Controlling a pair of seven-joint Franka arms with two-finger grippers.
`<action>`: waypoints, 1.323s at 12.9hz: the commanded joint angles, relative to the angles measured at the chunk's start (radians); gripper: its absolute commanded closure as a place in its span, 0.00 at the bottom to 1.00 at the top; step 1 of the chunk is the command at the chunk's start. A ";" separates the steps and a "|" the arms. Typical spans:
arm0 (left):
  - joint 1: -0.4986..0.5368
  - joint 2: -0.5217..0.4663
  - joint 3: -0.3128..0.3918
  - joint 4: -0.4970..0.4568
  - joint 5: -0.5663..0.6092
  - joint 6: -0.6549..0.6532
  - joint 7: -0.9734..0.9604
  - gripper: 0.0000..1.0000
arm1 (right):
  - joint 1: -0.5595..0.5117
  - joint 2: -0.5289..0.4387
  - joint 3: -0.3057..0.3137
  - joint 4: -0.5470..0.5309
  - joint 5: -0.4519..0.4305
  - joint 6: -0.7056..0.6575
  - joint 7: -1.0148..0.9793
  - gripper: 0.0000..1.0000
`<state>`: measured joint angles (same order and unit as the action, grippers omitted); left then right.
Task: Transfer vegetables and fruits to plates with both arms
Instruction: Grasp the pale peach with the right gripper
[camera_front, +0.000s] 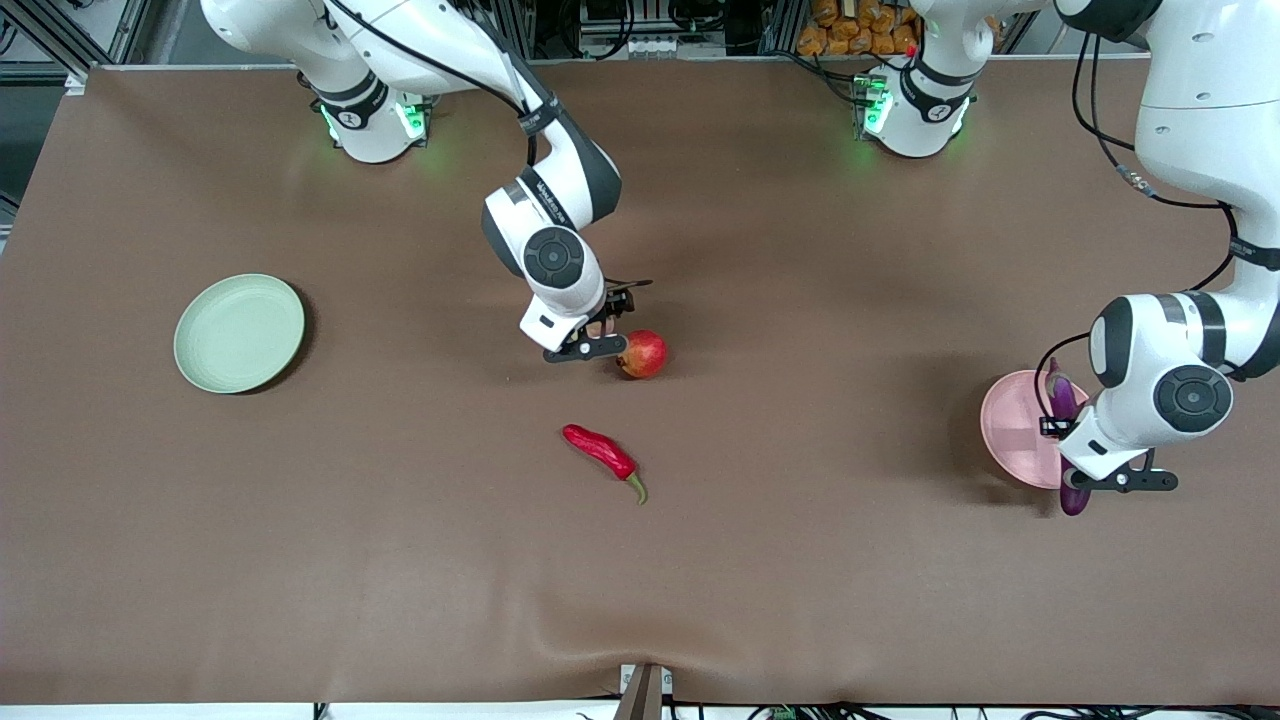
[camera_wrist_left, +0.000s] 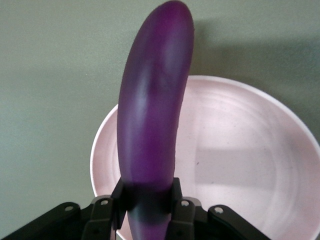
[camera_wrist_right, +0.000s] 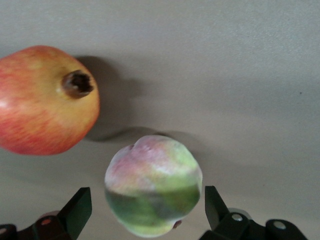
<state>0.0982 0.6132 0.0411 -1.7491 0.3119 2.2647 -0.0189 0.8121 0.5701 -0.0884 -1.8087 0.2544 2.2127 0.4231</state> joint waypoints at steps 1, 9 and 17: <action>0.011 0.002 -0.007 0.011 0.024 -0.010 0.019 1.00 | 0.006 0.022 -0.010 -0.004 0.005 0.019 0.010 0.00; 0.009 -0.004 -0.006 0.007 0.038 -0.091 0.019 1.00 | -0.056 -0.042 -0.048 0.060 -0.010 -0.197 -0.004 1.00; 0.008 0.007 -0.007 0.007 0.038 -0.093 0.005 0.00 | -0.333 -0.145 -0.390 0.080 -0.121 -0.522 -0.475 1.00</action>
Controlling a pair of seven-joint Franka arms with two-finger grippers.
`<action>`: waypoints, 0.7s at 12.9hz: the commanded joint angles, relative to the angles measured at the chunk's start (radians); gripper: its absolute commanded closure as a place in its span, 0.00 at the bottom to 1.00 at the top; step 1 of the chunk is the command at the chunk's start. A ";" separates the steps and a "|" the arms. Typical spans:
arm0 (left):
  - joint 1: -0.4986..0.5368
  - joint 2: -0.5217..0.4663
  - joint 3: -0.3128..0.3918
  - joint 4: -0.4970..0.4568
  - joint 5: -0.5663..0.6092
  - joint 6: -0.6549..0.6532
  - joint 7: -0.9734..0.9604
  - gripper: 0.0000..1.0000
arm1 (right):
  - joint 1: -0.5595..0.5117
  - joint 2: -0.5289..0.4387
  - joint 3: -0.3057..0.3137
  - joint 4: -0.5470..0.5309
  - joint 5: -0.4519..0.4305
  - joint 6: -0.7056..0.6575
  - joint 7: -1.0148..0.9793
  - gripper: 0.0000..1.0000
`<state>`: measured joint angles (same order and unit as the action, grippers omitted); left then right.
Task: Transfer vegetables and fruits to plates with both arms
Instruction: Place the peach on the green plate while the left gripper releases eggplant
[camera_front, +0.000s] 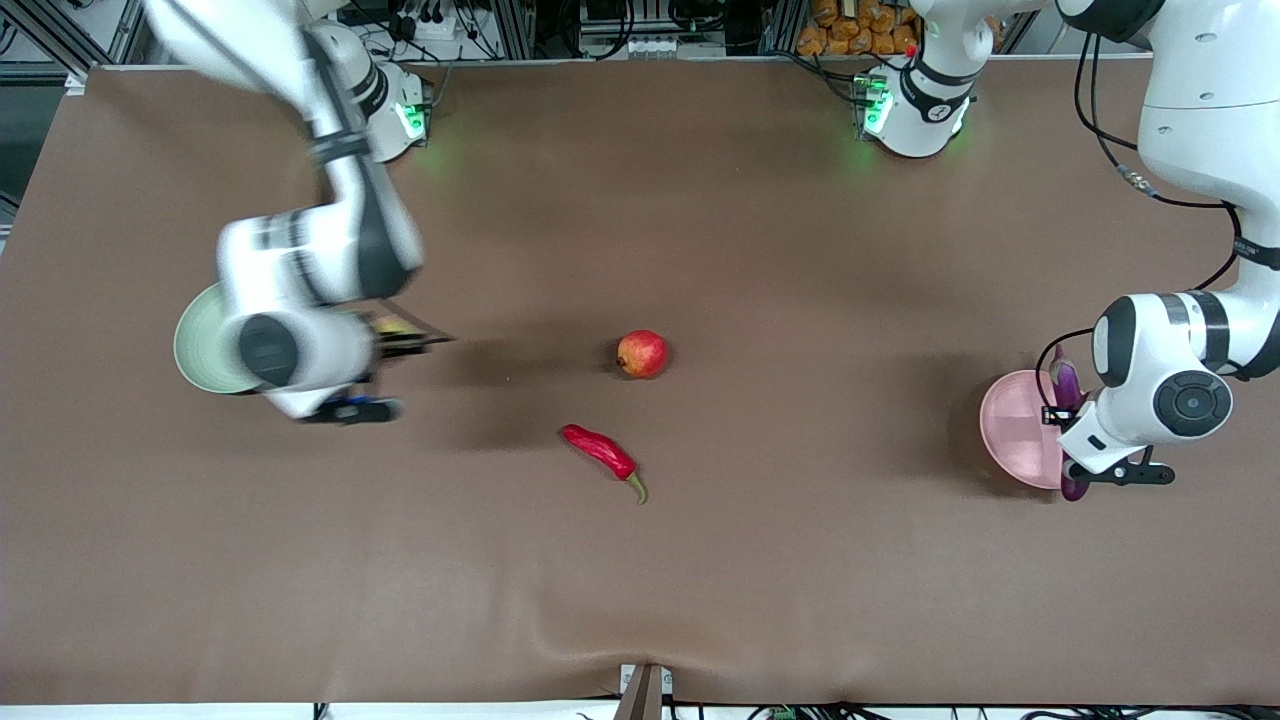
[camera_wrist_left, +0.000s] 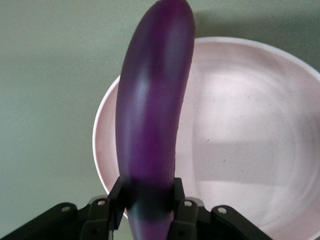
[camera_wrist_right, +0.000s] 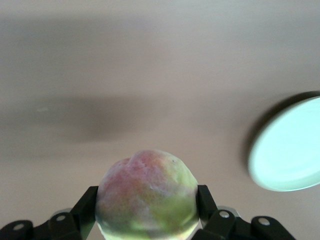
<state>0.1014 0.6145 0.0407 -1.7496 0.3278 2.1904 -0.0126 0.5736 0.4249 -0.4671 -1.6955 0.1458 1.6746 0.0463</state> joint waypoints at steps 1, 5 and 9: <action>0.001 0.007 -0.007 0.009 0.022 -0.018 -0.001 0.00 | -0.163 0.003 -0.011 -0.042 -0.012 0.049 -0.173 1.00; -0.009 -0.019 -0.011 0.018 0.022 -0.018 -0.006 0.00 | -0.326 0.011 -0.010 -0.105 -0.083 0.112 -0.382 1.00; -0.080 -0.088 -0.015 0.073 0.014 -0.136 -0.030 0.00 | -0.452 0.000 -0.010 -0.217 -0.083 0.184 -0.538 1.00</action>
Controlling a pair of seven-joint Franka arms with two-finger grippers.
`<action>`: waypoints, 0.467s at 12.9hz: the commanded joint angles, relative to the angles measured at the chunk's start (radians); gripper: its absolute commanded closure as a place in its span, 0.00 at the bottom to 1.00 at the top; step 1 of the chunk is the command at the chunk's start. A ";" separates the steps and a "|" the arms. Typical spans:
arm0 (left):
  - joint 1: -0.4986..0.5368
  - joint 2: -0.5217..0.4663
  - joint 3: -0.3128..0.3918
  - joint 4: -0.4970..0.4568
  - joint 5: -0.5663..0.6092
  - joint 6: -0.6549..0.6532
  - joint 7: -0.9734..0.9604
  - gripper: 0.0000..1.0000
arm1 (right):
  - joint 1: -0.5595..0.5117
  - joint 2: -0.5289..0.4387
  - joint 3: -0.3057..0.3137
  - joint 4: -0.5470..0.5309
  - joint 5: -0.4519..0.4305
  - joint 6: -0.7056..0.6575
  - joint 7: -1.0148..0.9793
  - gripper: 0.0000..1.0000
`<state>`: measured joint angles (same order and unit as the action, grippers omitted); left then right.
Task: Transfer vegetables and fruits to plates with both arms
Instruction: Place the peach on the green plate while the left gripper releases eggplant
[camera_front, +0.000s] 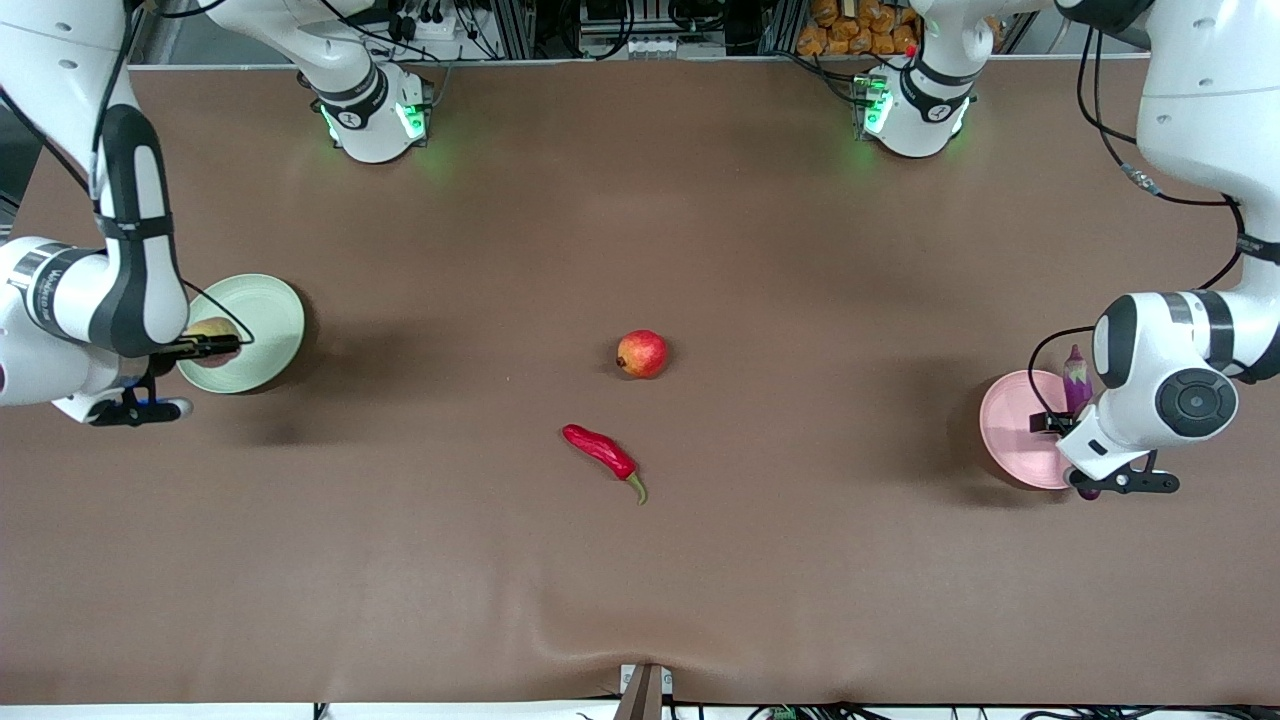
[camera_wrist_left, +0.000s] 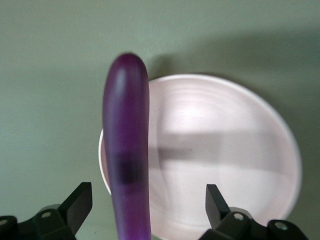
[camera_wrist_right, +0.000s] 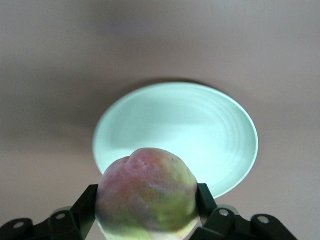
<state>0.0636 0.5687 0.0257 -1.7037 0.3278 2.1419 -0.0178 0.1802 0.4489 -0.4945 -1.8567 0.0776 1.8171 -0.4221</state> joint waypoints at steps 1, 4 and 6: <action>-0.074 -0.041 -0.001 0.063 0.008 -0.147 -0.062 0.00 | -0.091 -0.025 0.016 -0.100 -0.013 0.097 -0.137 1.00; -0.210 -0.041 -0.001 0.093 -0.004 -0.214 -0.259 0.00 | -0.140 -0.024 0.019 -0.209 -0.004 0.244 -0.191 1.00; -0.296 -0.017 -0.001 0.140 -0.059 -0.229 -0.431 0.00 | -0.143 -0.021 0.019 -0.234 -0.002 0.265 -0.193 1.00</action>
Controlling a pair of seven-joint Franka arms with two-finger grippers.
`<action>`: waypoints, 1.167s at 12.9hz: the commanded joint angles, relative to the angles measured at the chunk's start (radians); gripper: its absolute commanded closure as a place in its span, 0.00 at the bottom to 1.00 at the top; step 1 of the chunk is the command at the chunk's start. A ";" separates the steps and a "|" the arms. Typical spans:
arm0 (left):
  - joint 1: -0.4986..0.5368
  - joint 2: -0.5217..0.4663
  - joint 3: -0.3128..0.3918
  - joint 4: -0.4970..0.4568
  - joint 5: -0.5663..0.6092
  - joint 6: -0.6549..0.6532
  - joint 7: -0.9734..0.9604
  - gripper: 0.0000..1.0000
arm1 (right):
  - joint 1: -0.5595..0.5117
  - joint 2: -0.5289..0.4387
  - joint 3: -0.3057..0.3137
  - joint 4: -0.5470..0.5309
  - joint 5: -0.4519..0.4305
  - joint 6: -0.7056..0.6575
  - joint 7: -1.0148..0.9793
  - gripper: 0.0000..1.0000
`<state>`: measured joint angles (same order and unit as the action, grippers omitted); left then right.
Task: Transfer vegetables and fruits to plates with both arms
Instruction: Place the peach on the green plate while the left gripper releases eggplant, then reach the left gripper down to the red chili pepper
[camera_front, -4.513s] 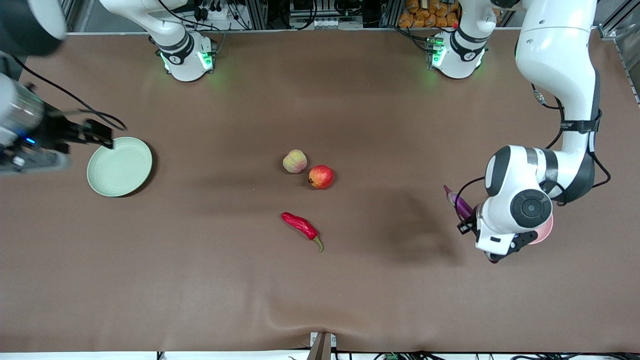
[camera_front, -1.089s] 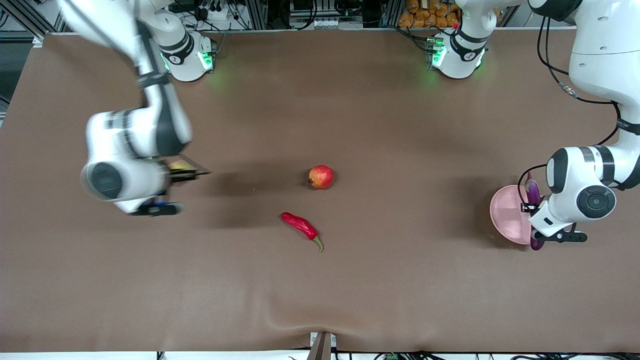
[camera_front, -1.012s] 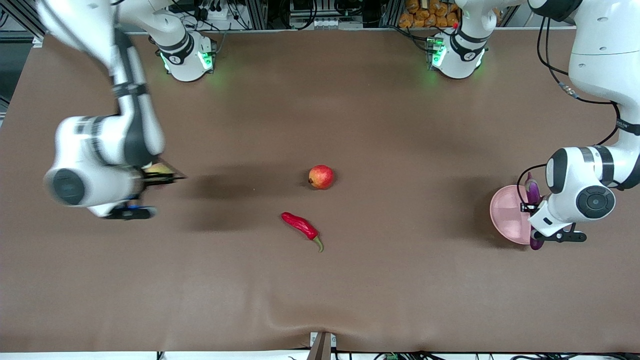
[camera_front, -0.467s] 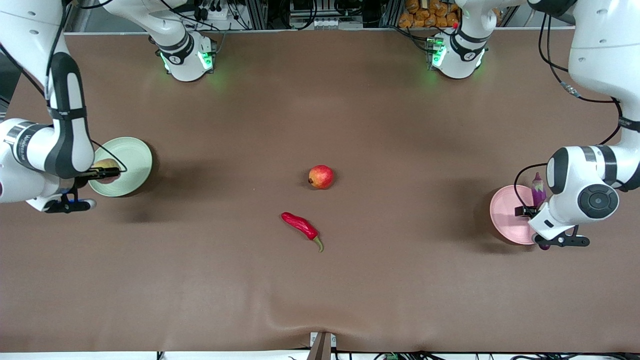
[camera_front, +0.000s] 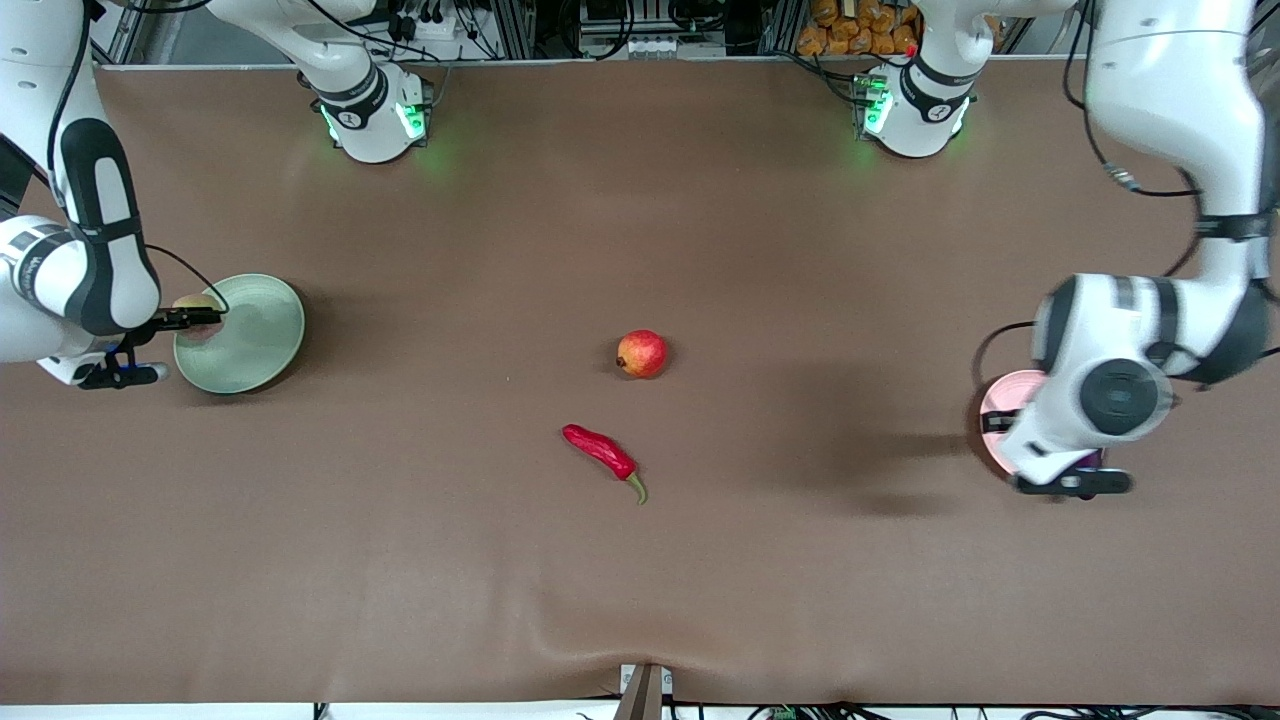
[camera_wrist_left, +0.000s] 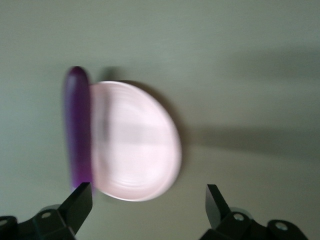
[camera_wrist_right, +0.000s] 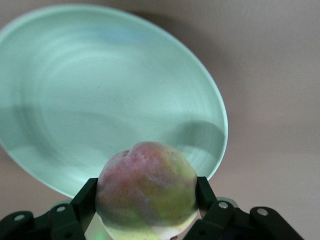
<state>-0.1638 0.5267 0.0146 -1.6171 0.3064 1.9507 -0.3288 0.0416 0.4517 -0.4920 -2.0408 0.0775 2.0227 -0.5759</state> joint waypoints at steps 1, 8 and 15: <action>-0.104 0.042 0.010 0.081 -0.070 -0.044 -0.187 0.00 | -0.005 -0.027 0.016 -0.067 -0.001 0.065 -0.039 1.00; -0.308 0.169 0.008 0.279 -0.220 -0.018 -0.563 0.00 | -0.026 -0.010 0.018 -0.047 0.007 0.079 -0.047 0.00; -0.506 0.383 0.033 0.316 -0.222 0.726 -0.927 0.00 | 0.052 -0.014 0.039 0.198 0.007 -0.237 -0.026 0.00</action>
<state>-0.6374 0.8371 0.0214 -1.3515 0.0942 2.5253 -1.2059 0.0613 0.4463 -0.4527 -1.9132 0.0794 1.8709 -0.5899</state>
